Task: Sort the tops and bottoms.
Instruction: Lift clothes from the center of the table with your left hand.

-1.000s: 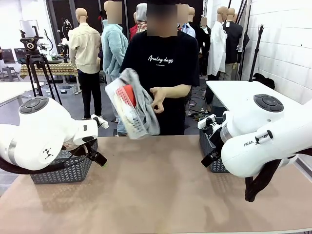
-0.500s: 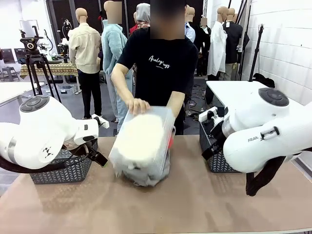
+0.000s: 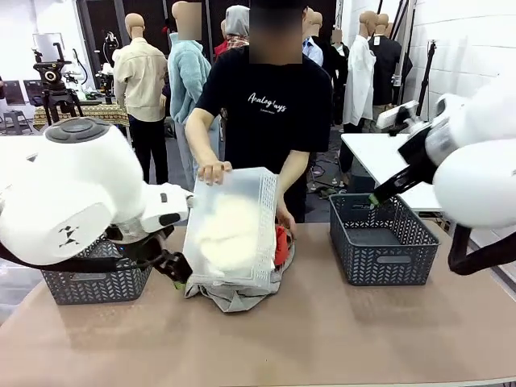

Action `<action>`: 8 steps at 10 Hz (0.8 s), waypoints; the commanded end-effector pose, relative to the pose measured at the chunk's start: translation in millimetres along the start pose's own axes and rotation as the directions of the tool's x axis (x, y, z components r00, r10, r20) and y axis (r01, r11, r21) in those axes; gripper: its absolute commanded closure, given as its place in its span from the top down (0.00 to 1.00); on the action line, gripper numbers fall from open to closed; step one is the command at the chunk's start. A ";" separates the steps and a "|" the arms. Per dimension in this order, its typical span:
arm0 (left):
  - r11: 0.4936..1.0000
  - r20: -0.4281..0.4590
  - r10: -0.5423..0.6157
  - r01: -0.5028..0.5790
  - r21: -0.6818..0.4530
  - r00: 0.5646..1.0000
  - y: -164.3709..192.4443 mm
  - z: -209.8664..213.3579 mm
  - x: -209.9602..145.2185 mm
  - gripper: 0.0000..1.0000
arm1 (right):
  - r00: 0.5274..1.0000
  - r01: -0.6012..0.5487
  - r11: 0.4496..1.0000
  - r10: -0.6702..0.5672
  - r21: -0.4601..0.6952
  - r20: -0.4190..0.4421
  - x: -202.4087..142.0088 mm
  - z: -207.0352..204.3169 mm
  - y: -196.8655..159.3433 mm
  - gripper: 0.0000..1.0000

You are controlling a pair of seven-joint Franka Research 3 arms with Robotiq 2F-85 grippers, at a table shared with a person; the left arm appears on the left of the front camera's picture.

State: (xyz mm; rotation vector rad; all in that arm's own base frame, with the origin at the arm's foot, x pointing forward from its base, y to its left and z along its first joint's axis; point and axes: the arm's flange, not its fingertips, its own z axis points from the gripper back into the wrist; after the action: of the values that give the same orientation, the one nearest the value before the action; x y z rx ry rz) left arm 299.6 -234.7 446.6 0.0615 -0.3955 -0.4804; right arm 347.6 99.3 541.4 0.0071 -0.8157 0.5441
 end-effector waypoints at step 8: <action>0.981 -0.042 0.192 -0.192 0.024 0.980 -89.3 -3.6 -11.9 1.00 | 0.994 0.109 0.993 -0.108 0.041 -0.020 -14.7 -1.3 -31.0 1.00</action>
State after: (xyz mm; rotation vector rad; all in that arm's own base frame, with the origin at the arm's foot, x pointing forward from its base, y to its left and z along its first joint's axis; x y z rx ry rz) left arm 253.7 -314.2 424.3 0.0459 -0.3572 -0.2711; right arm 354.5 66.7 536.1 0.0920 -0.7768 0.4554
